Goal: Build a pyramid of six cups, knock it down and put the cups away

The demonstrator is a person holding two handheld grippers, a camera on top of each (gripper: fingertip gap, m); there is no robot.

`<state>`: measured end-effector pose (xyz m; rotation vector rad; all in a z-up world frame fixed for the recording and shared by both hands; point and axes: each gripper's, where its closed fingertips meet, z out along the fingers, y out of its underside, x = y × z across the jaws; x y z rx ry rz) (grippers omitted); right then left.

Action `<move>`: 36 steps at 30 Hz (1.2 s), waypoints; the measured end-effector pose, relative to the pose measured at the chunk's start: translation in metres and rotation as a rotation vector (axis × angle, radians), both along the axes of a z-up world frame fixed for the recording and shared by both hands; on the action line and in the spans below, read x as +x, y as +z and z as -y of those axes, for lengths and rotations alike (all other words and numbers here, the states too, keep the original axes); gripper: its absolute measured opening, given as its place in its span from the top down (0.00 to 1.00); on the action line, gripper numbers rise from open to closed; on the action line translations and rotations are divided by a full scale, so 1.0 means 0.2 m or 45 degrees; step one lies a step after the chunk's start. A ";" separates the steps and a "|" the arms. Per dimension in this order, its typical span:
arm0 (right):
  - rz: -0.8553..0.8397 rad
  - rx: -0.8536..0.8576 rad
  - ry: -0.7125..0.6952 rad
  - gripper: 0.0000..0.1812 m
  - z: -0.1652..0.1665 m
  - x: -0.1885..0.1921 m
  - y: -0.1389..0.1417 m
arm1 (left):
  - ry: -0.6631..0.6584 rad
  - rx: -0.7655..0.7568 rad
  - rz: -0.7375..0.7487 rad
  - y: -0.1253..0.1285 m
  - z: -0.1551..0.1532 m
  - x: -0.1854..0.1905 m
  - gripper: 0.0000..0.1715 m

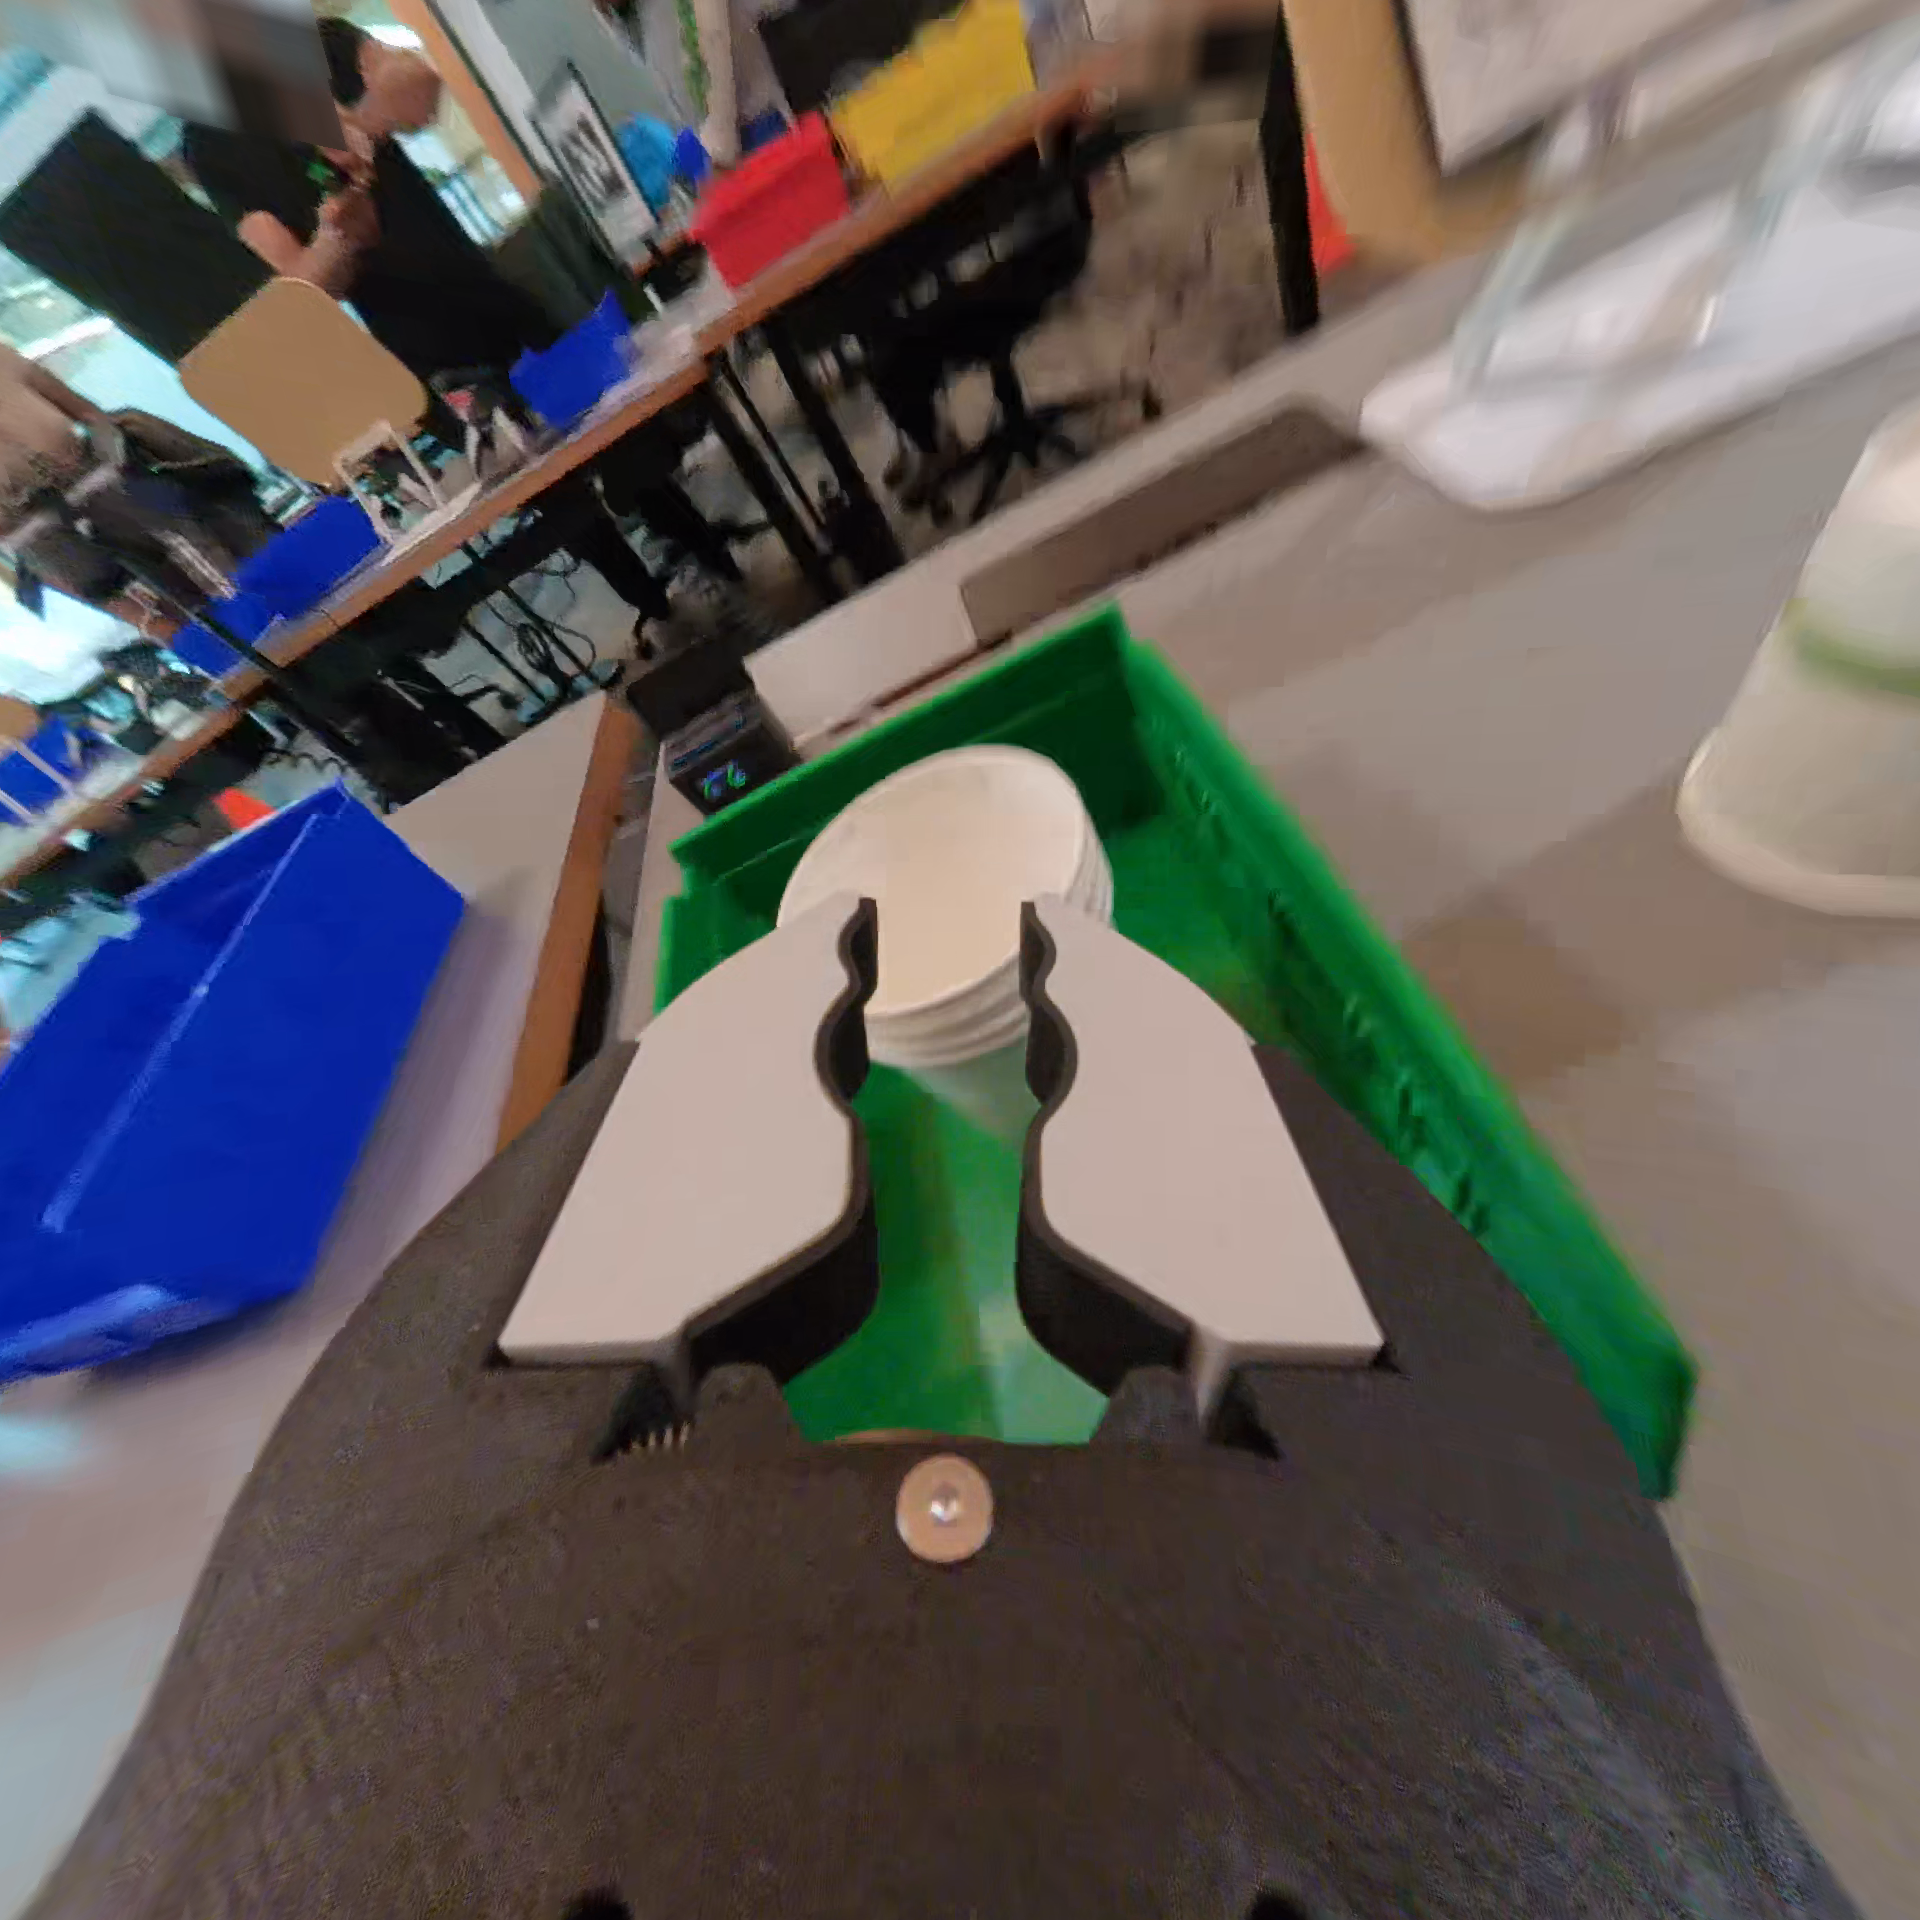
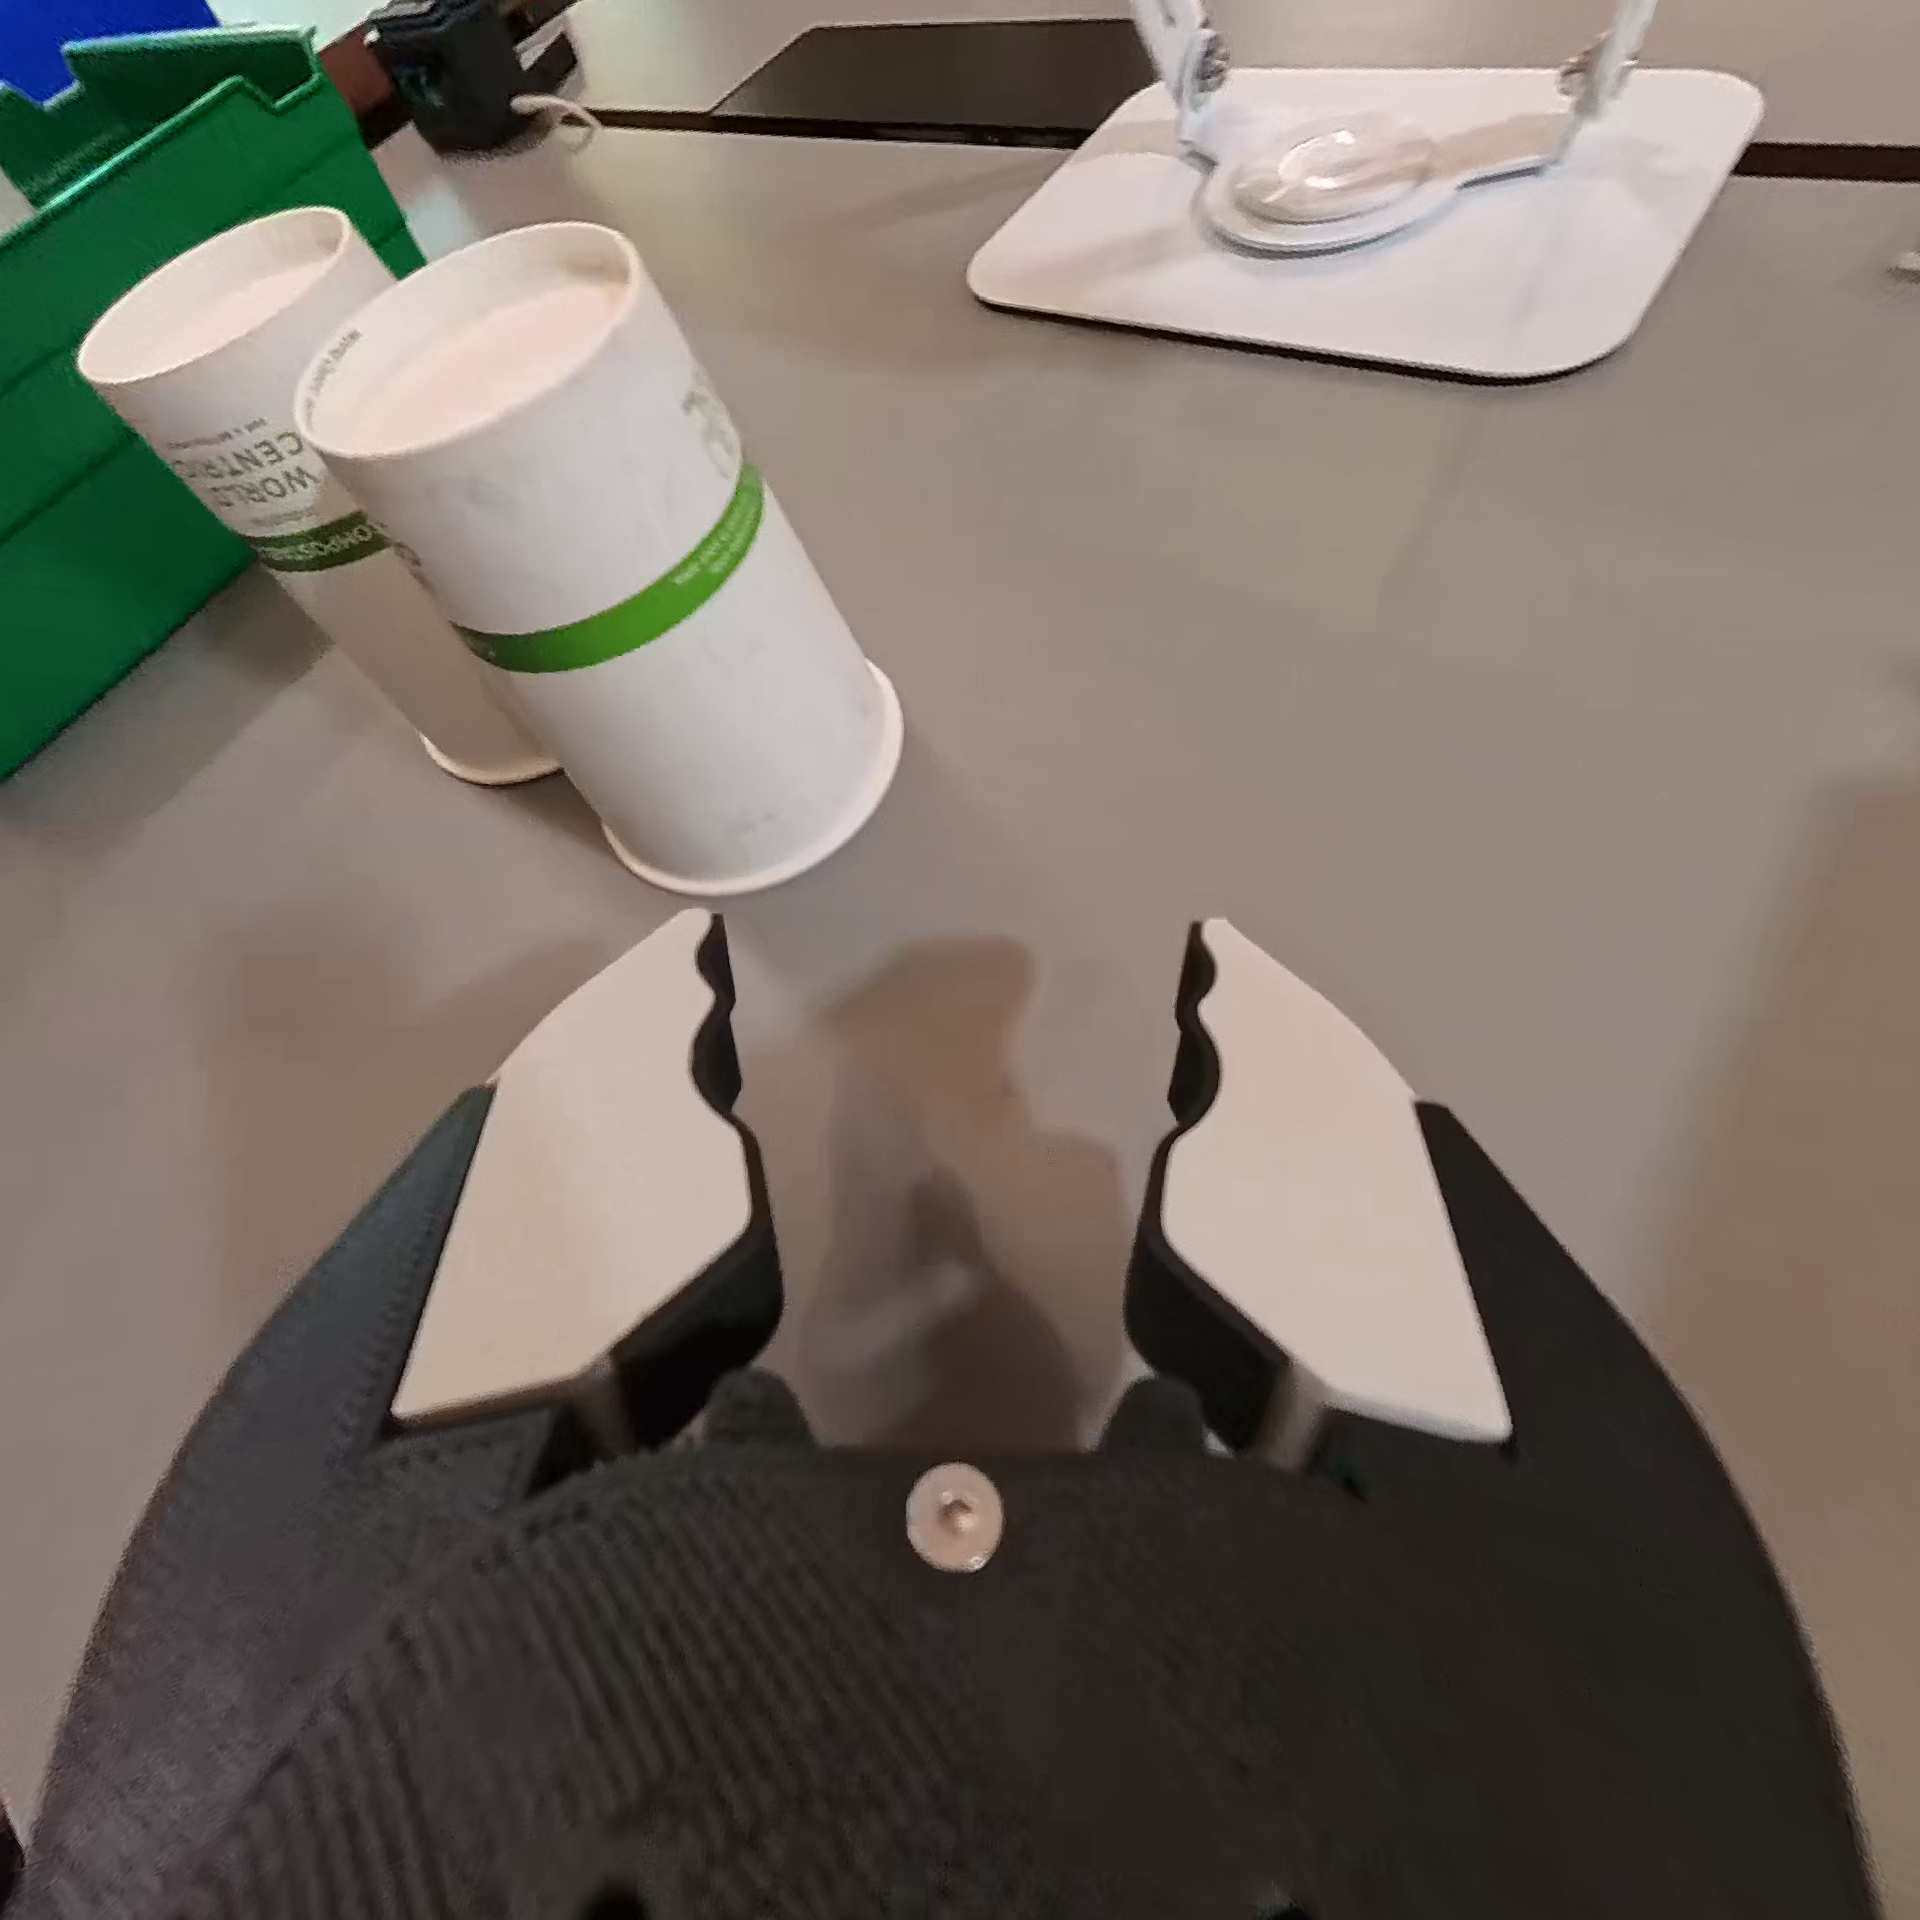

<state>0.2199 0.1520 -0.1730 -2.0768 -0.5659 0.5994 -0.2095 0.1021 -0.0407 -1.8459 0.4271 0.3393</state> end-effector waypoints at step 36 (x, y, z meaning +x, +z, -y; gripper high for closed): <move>-0.028 -0.032 -0.042 0.58 0.03 0.06 -0.01 | -0.048 -0.196 -0.213 -0.18 -0.12 0.02 0.96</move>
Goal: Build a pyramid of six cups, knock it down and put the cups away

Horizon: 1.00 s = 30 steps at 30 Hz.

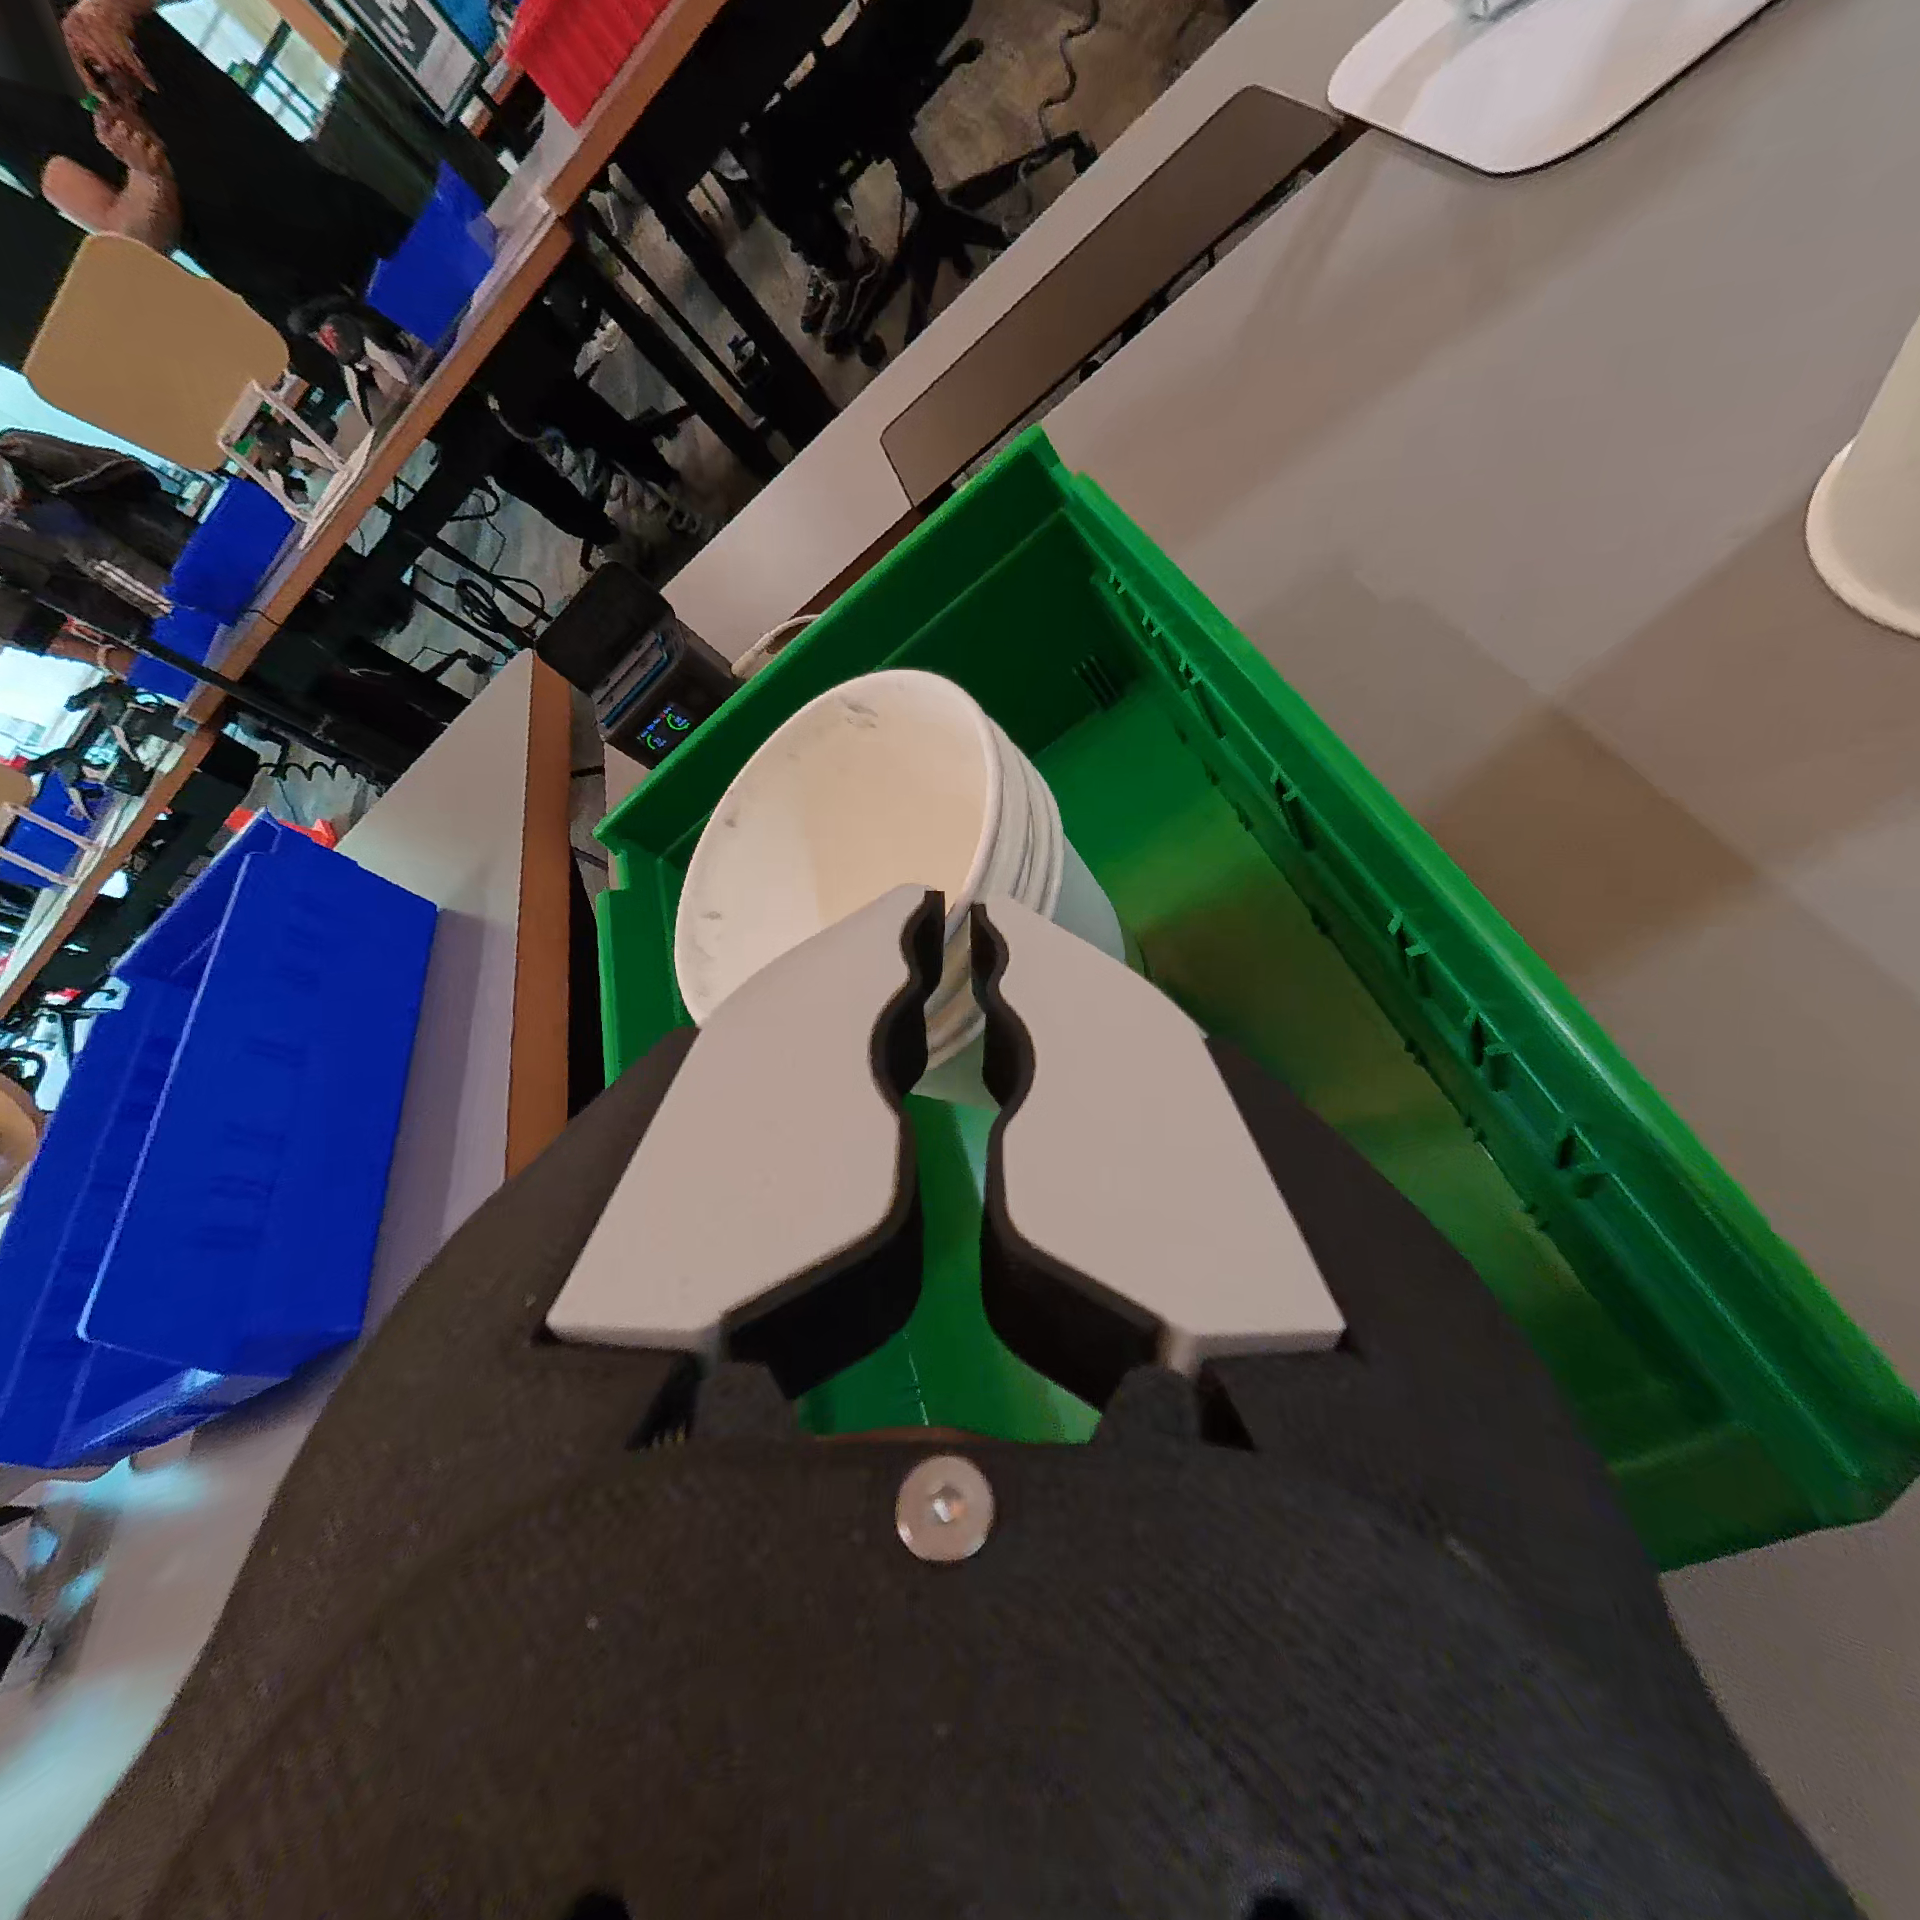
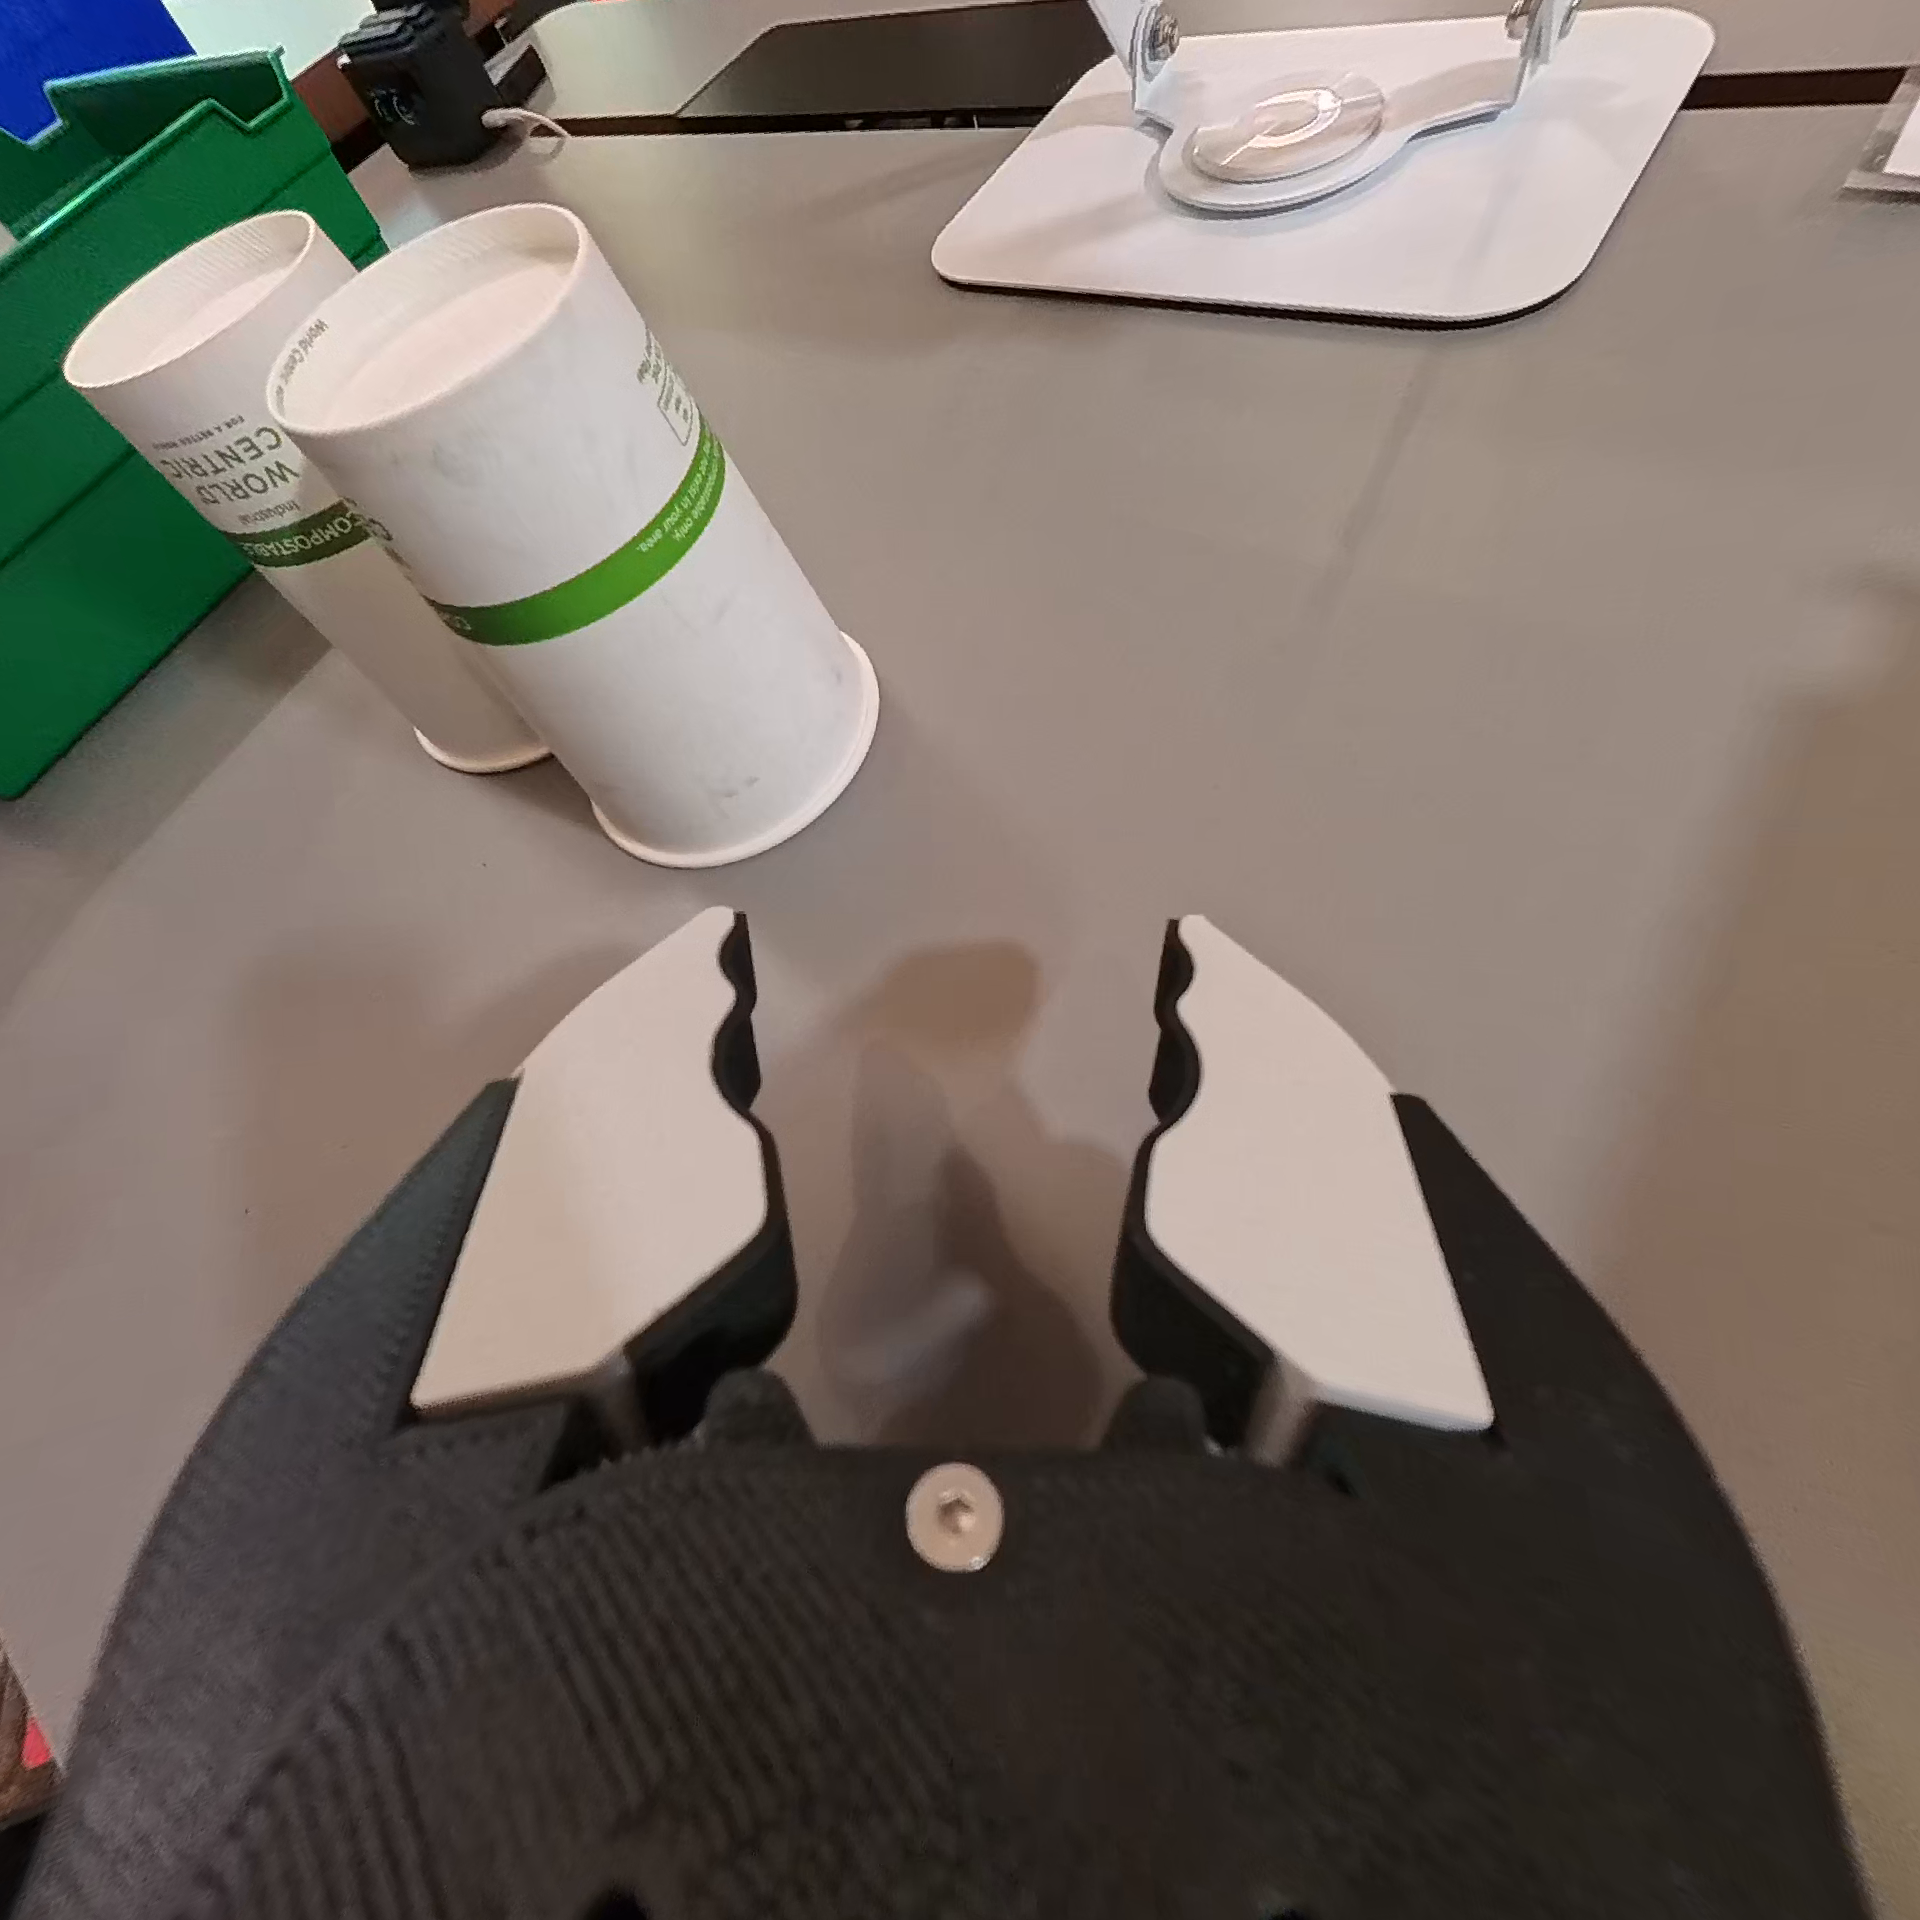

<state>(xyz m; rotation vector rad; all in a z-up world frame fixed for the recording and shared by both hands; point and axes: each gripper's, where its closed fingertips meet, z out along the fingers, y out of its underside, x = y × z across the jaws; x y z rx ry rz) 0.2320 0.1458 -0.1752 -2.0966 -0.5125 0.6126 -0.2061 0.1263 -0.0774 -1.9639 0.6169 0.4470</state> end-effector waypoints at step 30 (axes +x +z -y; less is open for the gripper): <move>-0.651 0.213 0.110 0.54 0.15 -0.26 0.47 | -0.374 0.929 0.864 1.00 0.21 0.71 0.98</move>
